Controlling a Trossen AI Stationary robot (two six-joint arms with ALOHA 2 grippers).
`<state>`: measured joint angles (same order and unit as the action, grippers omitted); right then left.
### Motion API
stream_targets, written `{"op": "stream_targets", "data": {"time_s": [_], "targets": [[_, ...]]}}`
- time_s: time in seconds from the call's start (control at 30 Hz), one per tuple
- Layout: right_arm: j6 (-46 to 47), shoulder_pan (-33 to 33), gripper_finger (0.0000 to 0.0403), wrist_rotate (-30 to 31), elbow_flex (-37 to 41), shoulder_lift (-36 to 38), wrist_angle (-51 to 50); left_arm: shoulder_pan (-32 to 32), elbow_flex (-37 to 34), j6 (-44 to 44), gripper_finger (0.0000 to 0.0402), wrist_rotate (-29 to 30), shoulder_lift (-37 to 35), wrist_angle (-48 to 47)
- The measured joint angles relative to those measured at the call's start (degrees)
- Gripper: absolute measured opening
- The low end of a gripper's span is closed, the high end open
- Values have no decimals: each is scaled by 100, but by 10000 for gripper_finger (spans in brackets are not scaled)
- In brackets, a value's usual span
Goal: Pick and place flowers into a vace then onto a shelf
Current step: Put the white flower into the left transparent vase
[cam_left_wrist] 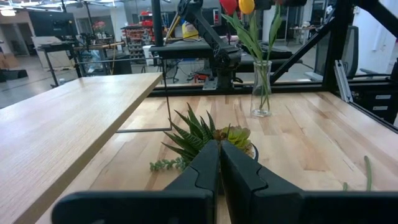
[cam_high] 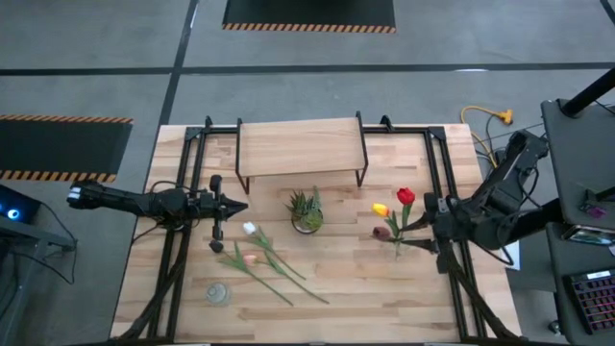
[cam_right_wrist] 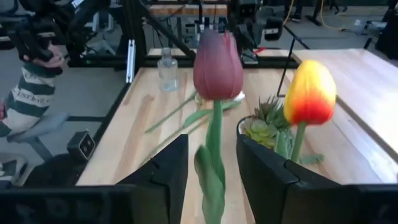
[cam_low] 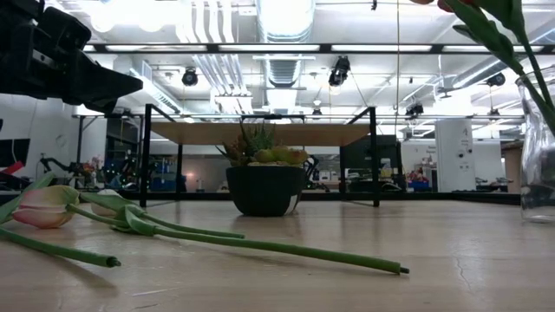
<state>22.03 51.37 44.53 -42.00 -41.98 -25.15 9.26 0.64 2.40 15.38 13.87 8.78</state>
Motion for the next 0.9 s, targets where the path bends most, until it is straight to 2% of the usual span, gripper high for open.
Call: {"op": "stream_targets", "data": {"time_s": [0.13, 0.3, 0.47, 0.67, 0.8, 0.9], "targets": [[-523, 0, 115, 153, -151, 0, 4, 0, 2, 0, 0, 0, 0, 0], [-1121, -3, 96, 902, -324, 137, 64, 0, 2, 2, 0, 1, 0, 0], [-1949, -4, 75, 901, -365, 437, 471, 0, 2, 2, 0, 0, 0, 2], [-3023, -343, 51, 216, -206, 853, 1316, -1, 2, 2, 0, 0, -2, 2], [-3406, -922, 37, -645, -32, 1014, 1862, -2, 0, 2, 0, 2, -2, 2], [-3431, -1469, 30, -1207, 99, 1010, 1867, -2, 0, 2, 0, 2, -2, 2]]}}
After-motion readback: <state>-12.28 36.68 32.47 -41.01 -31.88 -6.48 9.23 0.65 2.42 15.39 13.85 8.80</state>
